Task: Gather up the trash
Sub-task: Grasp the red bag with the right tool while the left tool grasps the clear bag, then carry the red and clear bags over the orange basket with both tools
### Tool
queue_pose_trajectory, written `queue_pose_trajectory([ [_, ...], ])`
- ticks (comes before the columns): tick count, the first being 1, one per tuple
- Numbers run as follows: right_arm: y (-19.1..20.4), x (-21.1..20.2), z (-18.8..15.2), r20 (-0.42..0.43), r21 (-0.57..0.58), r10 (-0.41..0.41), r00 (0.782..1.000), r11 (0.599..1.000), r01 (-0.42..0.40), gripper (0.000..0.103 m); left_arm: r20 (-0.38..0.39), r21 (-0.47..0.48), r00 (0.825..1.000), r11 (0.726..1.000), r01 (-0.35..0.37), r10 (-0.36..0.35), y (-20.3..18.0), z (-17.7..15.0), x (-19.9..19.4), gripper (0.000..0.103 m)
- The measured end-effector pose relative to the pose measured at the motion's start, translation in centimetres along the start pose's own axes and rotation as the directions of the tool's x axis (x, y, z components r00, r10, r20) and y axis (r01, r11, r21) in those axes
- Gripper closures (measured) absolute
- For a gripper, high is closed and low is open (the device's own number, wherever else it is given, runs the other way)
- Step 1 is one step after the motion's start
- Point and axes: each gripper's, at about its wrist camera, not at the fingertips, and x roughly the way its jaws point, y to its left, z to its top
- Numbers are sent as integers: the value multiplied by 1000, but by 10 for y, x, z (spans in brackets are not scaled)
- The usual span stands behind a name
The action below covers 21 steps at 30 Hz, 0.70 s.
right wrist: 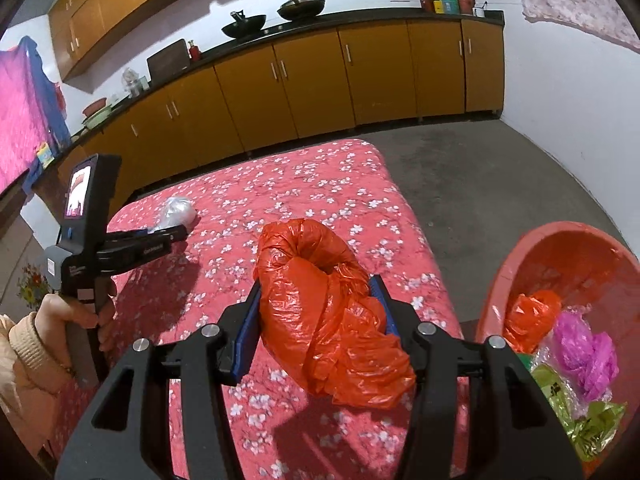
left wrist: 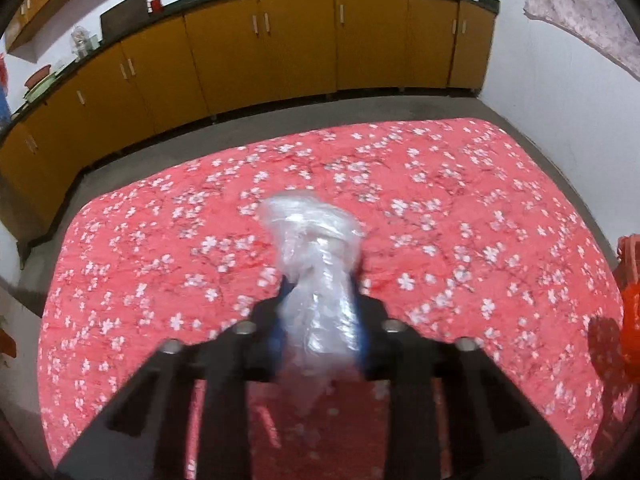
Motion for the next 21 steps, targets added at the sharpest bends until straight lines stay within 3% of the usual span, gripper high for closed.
queue_pose_trajectory([
  [2,-1,-5,-1,6,3,1,1000,1000,-1,51,7,6,1000,1000,18,-18,-4,-3,-3,90],
  [5,-2,-18,-3,22,6,0,1000,1000,0,51,30,11,999,999,37,-37,-7,-9,-13,94],
  [21,-18,-115,-24,140,42,-74,987,997,69,51,224,84,965,989,119,-135,-54,-23,-145,94],
])
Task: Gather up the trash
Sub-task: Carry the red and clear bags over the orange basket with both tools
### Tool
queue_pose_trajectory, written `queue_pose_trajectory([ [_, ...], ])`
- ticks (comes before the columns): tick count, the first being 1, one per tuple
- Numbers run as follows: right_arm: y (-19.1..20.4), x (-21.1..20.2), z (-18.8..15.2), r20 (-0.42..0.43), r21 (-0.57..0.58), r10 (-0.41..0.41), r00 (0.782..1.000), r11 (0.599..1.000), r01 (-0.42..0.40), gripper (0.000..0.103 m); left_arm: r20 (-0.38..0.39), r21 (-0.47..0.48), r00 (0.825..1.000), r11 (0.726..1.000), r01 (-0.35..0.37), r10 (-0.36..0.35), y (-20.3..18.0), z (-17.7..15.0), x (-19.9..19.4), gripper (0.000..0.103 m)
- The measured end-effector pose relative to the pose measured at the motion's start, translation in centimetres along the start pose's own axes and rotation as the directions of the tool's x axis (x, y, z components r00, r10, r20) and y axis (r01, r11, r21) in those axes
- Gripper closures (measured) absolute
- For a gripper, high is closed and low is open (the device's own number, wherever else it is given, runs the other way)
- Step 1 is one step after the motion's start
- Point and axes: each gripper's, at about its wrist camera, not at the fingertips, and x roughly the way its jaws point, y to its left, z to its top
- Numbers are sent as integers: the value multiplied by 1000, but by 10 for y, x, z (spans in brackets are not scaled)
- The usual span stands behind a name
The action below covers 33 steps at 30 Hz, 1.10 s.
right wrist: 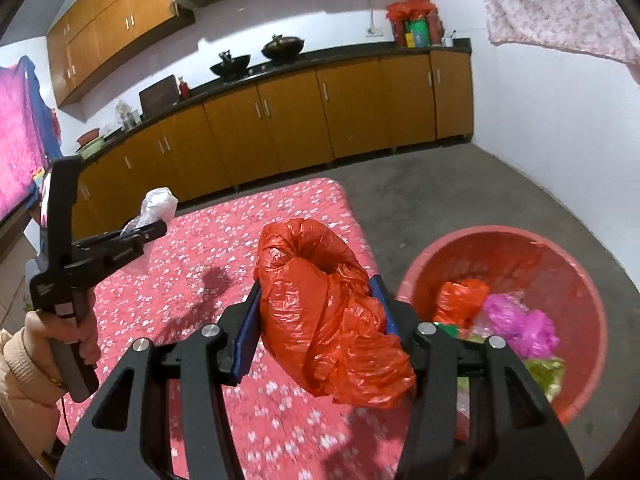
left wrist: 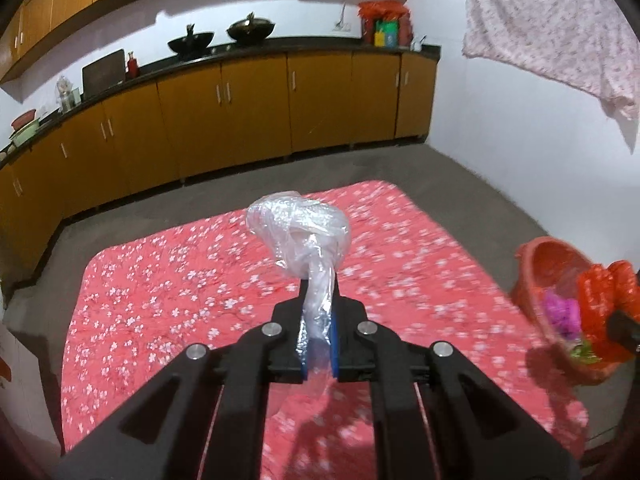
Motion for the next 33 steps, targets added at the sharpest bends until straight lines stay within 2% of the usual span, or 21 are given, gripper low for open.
queue_pose_trajectory([
  [9,-24,-55,-8,61,30,-65,996,998,63,51,55,44,995,996,81,-83,-54,2,-59,94],
  [17,-50,-85,-12,104,66,-137,985,989,131,51,82,100,983,982,159,-167,-112,2,-87,94],
  [33,-96,-101,-19,125,151,-233,964,965,214,51,11,159,951,940,303,-309,-205,-13,-72,94],
])
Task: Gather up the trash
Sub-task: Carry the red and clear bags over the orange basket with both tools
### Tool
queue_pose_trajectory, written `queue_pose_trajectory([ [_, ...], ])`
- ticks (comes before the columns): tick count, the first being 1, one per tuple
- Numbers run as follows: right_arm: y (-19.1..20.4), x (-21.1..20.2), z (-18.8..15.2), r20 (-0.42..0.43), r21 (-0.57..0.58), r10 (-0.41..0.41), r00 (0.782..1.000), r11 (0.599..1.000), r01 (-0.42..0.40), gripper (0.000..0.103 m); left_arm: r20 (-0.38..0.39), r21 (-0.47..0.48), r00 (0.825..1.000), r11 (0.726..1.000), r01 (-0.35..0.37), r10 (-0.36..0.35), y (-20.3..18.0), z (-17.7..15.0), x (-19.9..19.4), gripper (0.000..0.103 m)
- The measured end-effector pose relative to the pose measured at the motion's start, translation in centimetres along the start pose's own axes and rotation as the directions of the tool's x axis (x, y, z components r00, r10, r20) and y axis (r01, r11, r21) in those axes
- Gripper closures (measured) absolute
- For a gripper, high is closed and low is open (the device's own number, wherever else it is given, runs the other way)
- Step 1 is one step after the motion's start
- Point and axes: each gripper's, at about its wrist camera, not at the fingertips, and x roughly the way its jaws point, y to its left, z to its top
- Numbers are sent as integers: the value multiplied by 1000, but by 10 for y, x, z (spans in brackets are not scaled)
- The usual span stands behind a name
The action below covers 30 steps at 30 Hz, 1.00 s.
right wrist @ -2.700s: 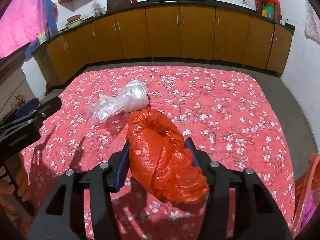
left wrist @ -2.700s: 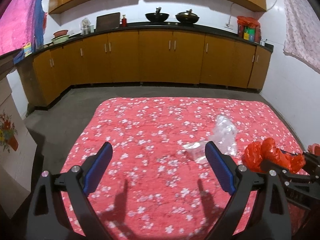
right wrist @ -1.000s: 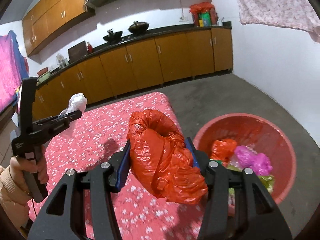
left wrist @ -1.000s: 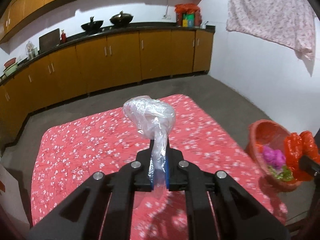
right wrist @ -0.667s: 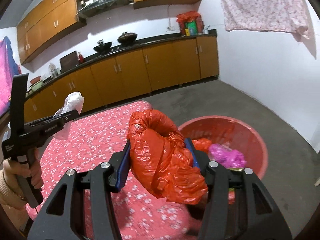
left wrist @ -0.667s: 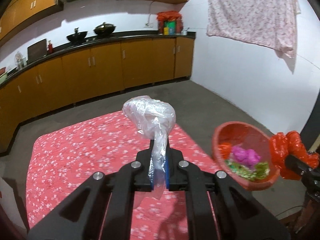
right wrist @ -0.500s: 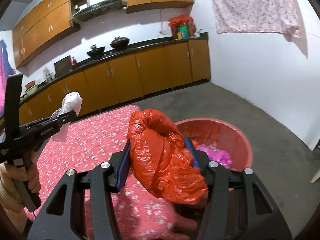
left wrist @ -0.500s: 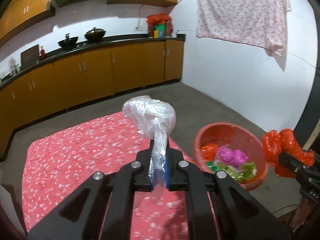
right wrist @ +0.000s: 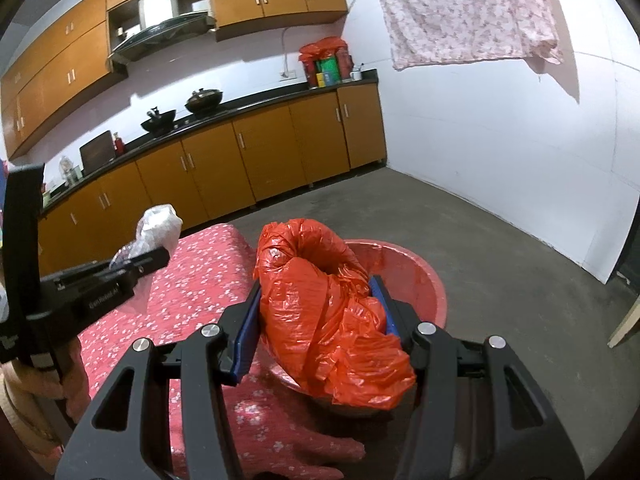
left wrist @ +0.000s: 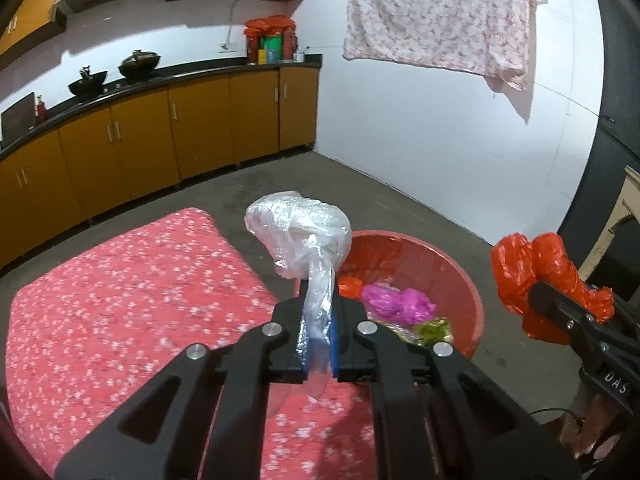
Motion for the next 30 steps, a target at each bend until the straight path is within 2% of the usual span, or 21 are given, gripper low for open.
queue_pose_trajectory([
  [14,-15,22,-8,-13,51,-14,1000,999,15,51,-58,-8,996,998,65,-65,-18,-5,46,94],
  [30,-36,61,-7,-26,105,-22,999,994,24,51,-101,-9,982,988,157,-157,-31,-6,108,94],
])
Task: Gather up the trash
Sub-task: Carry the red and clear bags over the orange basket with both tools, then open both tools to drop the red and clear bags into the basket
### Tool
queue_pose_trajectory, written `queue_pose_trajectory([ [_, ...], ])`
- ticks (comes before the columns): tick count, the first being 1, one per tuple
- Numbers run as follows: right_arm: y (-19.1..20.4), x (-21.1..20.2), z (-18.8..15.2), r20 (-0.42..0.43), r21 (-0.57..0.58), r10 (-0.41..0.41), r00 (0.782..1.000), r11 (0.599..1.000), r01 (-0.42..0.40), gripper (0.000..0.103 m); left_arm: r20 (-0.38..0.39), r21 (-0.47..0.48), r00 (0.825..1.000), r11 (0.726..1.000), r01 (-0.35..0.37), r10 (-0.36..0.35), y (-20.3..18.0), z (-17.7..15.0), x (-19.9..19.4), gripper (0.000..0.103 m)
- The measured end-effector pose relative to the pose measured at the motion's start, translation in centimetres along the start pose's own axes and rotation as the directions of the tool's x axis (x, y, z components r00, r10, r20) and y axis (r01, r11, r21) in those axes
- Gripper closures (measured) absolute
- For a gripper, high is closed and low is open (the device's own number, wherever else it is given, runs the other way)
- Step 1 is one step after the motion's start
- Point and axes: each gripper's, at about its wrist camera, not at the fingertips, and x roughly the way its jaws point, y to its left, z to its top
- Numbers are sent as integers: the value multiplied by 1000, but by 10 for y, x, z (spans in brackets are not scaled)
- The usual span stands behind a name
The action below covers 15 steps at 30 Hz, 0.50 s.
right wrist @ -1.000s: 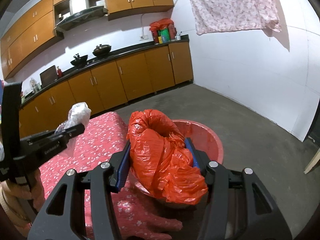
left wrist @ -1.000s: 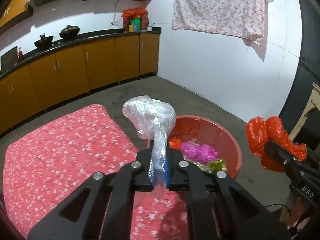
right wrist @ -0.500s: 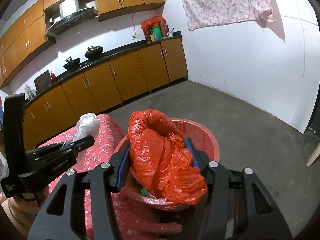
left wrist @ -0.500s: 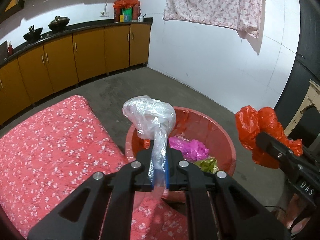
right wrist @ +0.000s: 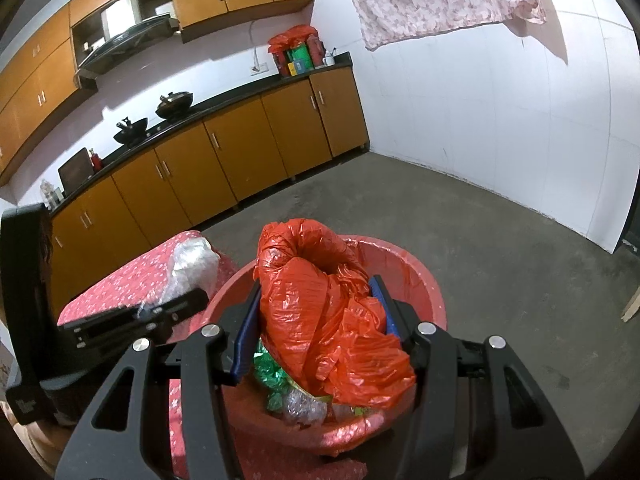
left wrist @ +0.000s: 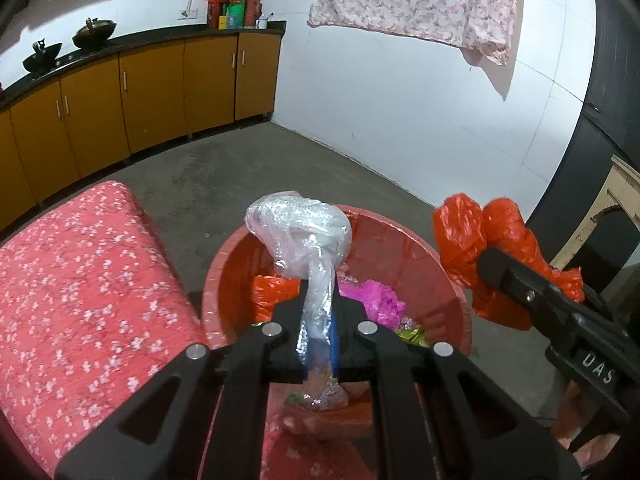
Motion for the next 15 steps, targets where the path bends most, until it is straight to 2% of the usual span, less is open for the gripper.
queue_pose_trajectory([
  [11,0,17,6,12,24,30,999,999,-30,51,-35,-26,999,999,19,-20,8,-4,27,94],
  [15,0,19,5,15,27,42,999,999,-42,46,-53,-33,998,999,20,-21,11,-7,32,89],
])
